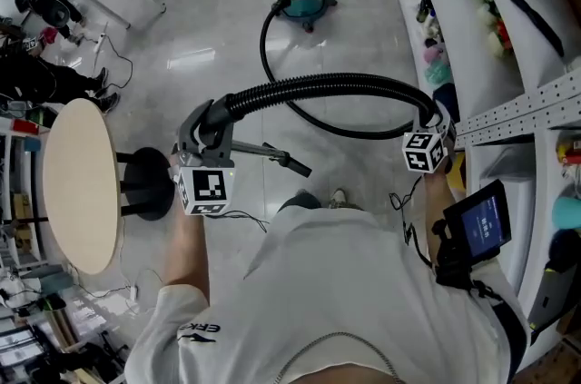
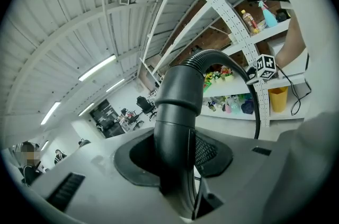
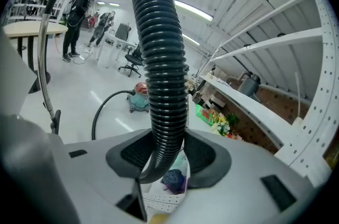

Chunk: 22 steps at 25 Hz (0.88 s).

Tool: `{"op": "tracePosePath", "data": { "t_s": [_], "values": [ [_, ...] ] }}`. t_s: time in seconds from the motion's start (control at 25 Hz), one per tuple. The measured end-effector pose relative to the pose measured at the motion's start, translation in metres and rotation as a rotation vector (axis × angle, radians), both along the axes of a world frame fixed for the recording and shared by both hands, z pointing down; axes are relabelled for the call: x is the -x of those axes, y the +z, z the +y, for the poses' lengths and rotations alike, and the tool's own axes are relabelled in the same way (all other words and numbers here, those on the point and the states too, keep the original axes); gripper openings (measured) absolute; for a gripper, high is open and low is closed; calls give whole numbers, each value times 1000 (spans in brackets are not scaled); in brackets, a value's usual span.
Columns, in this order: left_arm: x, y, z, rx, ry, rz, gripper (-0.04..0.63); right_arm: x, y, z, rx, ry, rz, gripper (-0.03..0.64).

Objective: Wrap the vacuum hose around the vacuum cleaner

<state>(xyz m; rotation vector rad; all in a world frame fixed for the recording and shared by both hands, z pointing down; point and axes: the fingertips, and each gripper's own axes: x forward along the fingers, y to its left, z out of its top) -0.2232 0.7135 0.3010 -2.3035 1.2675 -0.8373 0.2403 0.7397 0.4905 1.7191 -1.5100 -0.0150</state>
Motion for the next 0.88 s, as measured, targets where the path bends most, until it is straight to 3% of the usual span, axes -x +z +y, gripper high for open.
{"op": "tracePosePath", "data": {
  "t_s": [0.52,0.88],
  "values": [
    [2,29,-124,35,54,-11,138,-41,-70,-104,-71,67,161,178],
    [24,45,-205,45,93,-22,139,-32,-96,-169,-99,112,223,173]
  ]
}}
